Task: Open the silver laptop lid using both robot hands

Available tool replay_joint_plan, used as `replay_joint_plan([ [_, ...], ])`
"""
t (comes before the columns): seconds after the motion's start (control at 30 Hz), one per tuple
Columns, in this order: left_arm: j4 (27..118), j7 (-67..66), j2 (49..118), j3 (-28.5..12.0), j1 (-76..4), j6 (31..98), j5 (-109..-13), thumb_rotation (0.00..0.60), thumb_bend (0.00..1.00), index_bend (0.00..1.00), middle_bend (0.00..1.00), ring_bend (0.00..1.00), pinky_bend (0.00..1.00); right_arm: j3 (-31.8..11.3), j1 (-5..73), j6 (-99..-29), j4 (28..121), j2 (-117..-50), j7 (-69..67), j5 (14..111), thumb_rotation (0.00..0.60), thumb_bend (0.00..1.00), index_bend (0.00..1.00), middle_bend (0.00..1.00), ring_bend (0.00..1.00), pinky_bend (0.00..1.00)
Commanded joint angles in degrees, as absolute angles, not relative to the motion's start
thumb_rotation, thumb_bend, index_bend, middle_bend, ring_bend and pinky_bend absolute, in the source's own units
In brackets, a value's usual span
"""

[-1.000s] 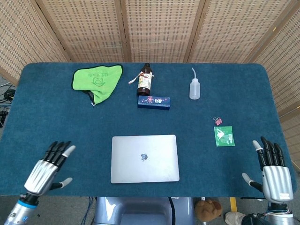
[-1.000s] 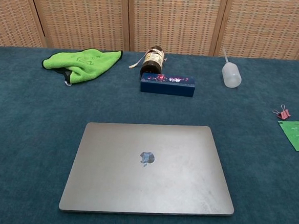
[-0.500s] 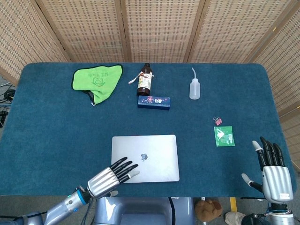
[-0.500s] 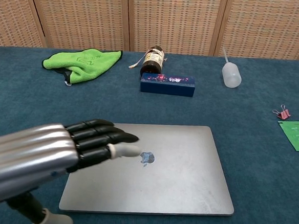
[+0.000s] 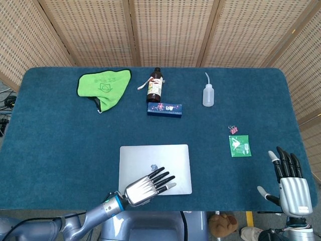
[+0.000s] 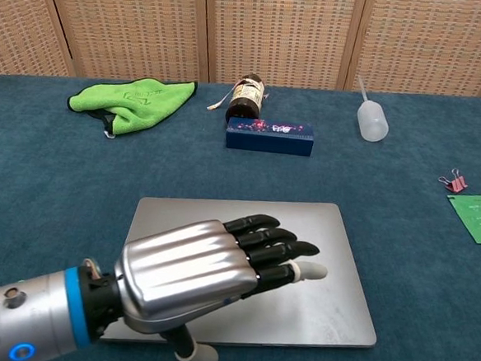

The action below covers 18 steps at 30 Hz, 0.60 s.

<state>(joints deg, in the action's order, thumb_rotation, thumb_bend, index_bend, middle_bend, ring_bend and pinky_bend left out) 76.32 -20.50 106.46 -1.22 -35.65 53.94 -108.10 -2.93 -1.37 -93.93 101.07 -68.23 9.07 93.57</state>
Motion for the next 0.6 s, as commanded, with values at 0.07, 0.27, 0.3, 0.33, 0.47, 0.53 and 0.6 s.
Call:
replay_joint_plan([
  [0.07,74.2,-20.3,108.7,-1.5,-37.2,53.6,-106.4,0.6,0.0,0.0,0.0,0.0,0.0,-3.1,-1.2,-93.6,101.0,-68.1,8.7,93.2,0.6,0.02,0.06,0.0,0.0,0.0],
  [0.27,72.5,-21.4,110.1,-1.4,-37.9,54.2,-105.0,0.6,0.0,0.0,0.0,0.0,0.0,-3.1,-1.2,-93.6,101.0,-68.1,8.7,93.3,0.6,0.03,0.06,0.0,0.0,0.0],
  [0.3,72.3,-21.6,110.2,-1.5,-38.0,54.2,-104.6,0.6,0.0,0.0,0.0,0.0,0.0,-3.0,-1.2,-93.6,101.0,-68.1,8.6,93.3,0.6,0.02,0.06,0.0,0.0,0.0],
  [0.33,72.2,-21.8,110.3,-1.6,-38.0,54.3,-104.4,0.6,0.01,0.0,0.0,0.0,0.0,-3.0,-1.2,-93.6,101.1,-68.1,8.6,93.2,0.6,0.02,0.06,0.0,0.0,0.0],
  [0.47,72.1,-22.3,110.2,-1.5,-38.1,54.7,-103.5,0.6,0.07,0.0,0.0,0.0,0.0,-3.1,-1.2,-93.6,101.1,-68.0,8.4,93.1,0.6,0.03,0.06,0.0,0.0,0.0],
  [0.53,72.2,-22.3,110.1,-1.4,-38.2,54.9,-103.2,0.6,0.12,0.0,0.0,0.0,0.0,-3.1,-1.2,-93.6,101.1,-68.0,8.4,93.1,0.6,0.03,0.06,0.0,0.0,0.0],
  [0.6,72.3,-22.3,110.0,-1.3,-38.2,55.1,-102.8,0.6,0.2,0.0,0.0,0.0,0.0,-3.1,-1.2,-93.5,101.1,-68.0,8.3,93.0,0.6,0.03,0.06,0.0,0.0,0.0],
])
